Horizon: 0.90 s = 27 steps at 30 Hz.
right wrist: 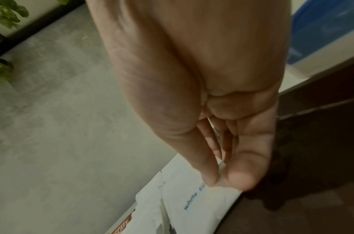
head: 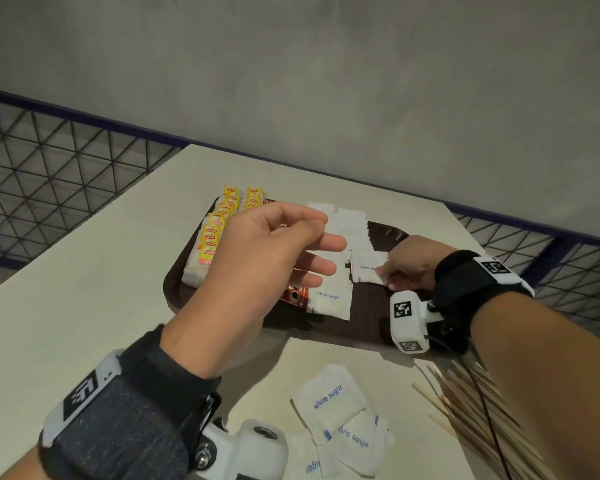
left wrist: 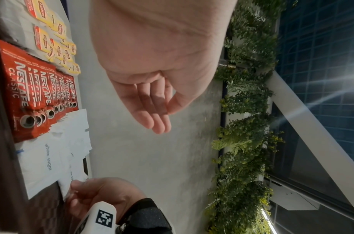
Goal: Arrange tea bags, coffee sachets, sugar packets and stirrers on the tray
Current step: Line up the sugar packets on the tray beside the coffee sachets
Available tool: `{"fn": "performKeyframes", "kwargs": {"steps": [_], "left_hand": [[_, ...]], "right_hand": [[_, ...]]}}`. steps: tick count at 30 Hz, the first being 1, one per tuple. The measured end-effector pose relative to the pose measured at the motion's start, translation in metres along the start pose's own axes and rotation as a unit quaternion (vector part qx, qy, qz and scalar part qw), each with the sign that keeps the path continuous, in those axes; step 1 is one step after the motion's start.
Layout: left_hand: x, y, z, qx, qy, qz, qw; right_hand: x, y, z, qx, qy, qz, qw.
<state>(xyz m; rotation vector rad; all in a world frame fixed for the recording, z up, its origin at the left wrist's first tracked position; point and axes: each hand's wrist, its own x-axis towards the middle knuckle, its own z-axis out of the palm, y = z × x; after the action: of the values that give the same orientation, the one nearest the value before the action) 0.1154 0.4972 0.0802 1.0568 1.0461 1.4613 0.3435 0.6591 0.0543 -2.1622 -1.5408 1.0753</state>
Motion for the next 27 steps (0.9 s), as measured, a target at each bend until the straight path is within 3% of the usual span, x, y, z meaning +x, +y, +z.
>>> {"fn": "performKeyframes", "kwargs": {"steps": [8,21,27], "left_hand": [[0.002,-0.002,-0.001,-0.015,0.007,0.012,1.0],[0.005,-0.004,-0.001,-0.034,0.018,0.019,0.999],[0.006,-0.006,-0.004,-0.024,0.015,0.026,0.999]], "right_hand": [[0.001,-0.012,0.01,-0.007,0.008,-0.018,1.0],[0.011,-0.013,0.013,0.071,-0.002,0.028,0.997],[0.012,-0.01,0.012,0.03,0.013,0.015,0.999]]}}
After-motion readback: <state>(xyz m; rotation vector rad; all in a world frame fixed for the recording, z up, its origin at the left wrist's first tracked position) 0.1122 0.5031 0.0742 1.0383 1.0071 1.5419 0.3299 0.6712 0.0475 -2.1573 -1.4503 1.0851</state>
